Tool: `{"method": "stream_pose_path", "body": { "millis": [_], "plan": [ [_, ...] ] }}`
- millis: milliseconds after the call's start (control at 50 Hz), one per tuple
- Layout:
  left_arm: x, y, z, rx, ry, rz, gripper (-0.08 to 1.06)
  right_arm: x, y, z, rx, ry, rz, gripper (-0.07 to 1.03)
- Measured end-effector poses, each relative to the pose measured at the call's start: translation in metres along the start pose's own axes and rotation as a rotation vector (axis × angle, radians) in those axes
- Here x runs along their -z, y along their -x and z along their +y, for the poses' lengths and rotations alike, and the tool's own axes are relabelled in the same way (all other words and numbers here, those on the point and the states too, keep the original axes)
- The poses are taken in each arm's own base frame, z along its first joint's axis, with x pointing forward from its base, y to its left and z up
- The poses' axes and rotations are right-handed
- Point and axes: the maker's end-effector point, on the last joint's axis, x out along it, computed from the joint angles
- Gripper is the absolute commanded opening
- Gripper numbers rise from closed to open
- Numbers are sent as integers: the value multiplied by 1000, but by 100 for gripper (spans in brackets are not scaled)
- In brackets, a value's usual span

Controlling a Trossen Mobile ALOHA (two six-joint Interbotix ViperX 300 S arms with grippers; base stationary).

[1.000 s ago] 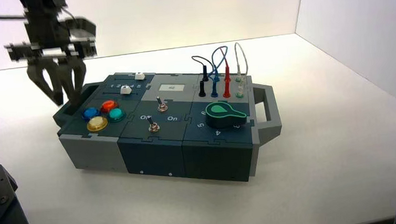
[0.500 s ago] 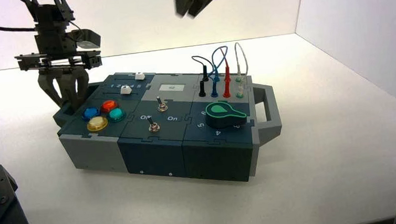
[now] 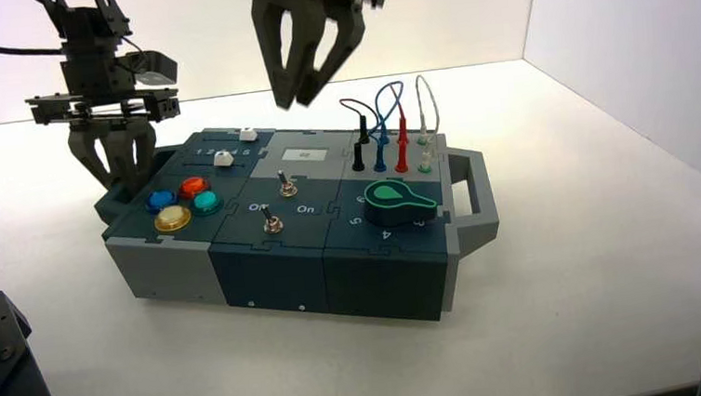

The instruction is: Flip the top switch on with the right gripper.

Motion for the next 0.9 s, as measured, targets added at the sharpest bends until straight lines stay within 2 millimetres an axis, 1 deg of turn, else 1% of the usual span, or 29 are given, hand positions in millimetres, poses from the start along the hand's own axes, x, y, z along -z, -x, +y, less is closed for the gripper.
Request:
{"method": "stream_pose_path", "body": {
  "millis": [180, 360, 480, 560, 900],
  "plan": [
    [-1, 0, 0, 0, 0, -3, -3, -4, -6, 2, -8, 6, 26, 38],
    [-1, 0, 0, 1, 1, -3, -3, -8, -22, 9, -16, 32, 73, 38],
    [-1, 0, 0, 1, 1, -5, -3, -10, -32, 10, -21, 45, 99, 38],
    [-1, 0, 0, 1, 1, -5, -3, -13, -39, 7, -18, 52, 115, 38],
    [-1, 0, 0, 1, 2, -5, -3, -24, -57, -7, 23, 76, 164, 37]
  ]
}}
